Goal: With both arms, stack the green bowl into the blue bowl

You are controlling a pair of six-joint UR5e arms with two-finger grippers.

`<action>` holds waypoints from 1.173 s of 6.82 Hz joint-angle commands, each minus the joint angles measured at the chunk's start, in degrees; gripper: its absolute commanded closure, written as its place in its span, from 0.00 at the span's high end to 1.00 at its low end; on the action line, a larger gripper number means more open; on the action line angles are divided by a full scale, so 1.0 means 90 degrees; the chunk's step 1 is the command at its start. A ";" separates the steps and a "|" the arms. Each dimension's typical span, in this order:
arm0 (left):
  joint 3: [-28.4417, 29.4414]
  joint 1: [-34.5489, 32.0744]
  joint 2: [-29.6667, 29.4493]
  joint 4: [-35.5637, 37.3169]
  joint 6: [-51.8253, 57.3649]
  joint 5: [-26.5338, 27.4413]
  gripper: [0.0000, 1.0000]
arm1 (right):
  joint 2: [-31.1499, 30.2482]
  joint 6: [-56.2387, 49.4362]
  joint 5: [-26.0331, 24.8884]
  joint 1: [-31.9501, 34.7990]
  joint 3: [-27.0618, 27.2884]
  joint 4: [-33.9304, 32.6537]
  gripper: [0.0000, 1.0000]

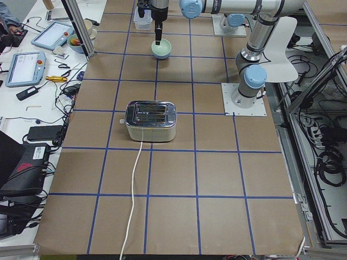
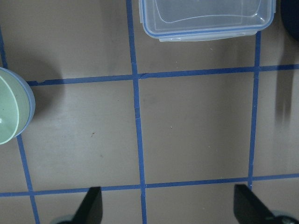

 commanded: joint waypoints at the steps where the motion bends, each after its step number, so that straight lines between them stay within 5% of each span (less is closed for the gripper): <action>1: -0.0006 -0.0048 0.0003 0.0031 -0.0002 0.0000 1.00 | 0.0018 0.0024 -0.0018 0.0136 -0.0150 0.0161 1.00; 8: 0.0052 -0.0058 0.0003 0.0070 -0.0002 0.0000 1.00 | -0.0021 -0.0005 0.0001 0.0245 -0.0130 0.0171 1.00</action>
